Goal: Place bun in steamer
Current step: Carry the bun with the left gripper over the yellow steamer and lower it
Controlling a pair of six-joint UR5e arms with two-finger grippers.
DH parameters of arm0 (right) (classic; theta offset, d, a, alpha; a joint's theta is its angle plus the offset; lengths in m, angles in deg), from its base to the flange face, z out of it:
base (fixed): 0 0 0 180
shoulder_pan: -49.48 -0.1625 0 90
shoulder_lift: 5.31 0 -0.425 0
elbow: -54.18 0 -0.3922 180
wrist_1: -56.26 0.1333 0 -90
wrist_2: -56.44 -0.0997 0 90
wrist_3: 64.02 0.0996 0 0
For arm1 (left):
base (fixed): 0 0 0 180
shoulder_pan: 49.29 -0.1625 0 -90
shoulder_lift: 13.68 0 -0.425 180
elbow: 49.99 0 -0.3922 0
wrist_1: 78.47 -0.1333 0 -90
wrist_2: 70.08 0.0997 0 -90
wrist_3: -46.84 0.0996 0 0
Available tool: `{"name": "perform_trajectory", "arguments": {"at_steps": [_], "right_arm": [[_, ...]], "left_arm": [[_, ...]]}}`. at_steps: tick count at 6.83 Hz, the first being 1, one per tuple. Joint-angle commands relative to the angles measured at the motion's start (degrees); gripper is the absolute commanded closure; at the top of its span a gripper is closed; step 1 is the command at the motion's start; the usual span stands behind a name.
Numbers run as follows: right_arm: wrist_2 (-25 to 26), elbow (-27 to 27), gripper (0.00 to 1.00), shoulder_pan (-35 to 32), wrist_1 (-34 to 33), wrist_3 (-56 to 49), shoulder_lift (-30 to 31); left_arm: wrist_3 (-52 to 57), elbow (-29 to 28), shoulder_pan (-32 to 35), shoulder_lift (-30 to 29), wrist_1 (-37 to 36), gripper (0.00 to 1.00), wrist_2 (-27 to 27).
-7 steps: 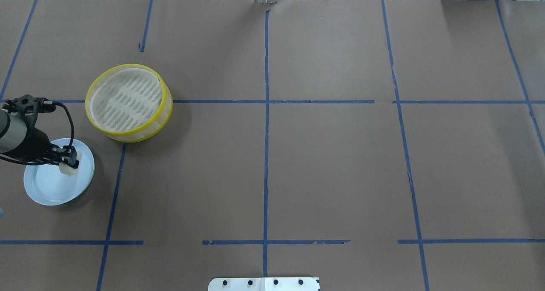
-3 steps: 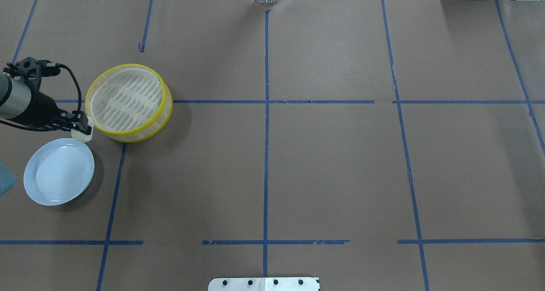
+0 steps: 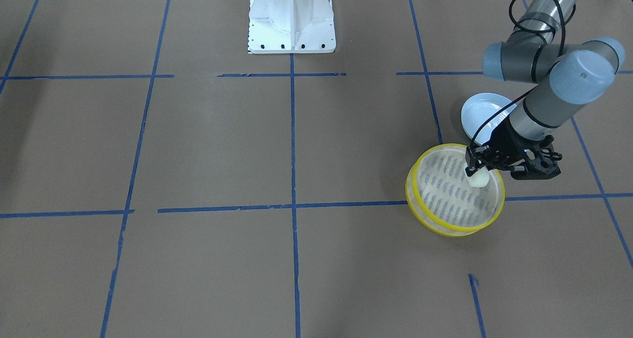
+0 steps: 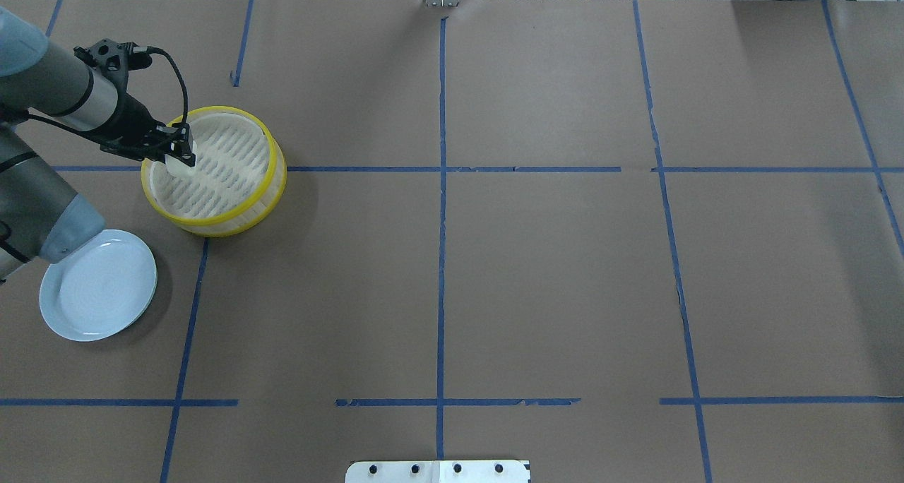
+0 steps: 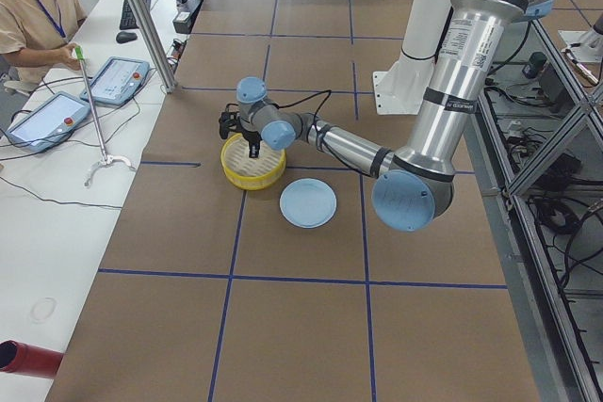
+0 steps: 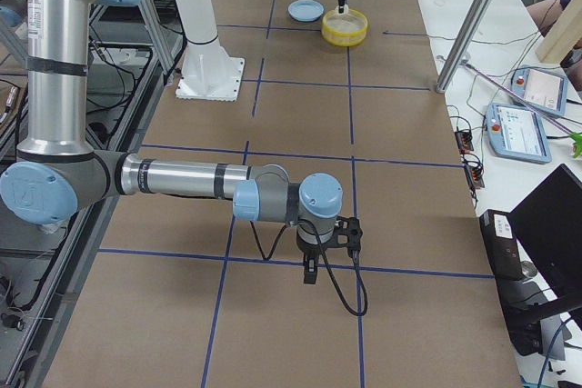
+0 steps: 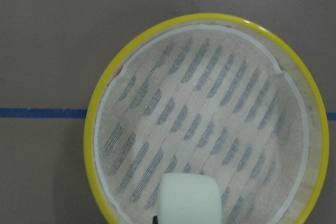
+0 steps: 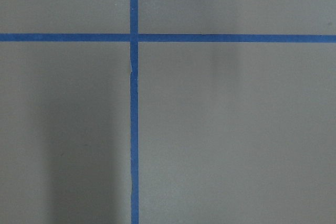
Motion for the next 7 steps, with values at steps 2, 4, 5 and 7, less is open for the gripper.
{"name": "perform_trajectory", "arguments": {"at_steps": [2,4,5,7], "right_arm": [[0.0,0.0,0.00,0.0,0.0,0.0,0.0],[0.0,0.0,0.00,0.0,0.0,0.0,0.0],[0.0,0.0,0.00,0.0,0.0,0.0,0.0],[0.0,0.0,0.00,0.0,0.0,0.0,0.0]], "left_arm": [[-0.9,-4.2,-1.9,-2.5,-0.1,0.65,0.1],[-3.0,-4.4,-3.7,-2.7,0.0,0.65,0.1],[-3.6,-4.4,-3.9,-2.8,-0.1,0.64,0.2],[-3.7,-4.3,-3.9,-2.7,0.1,0.32,0.2]]}}
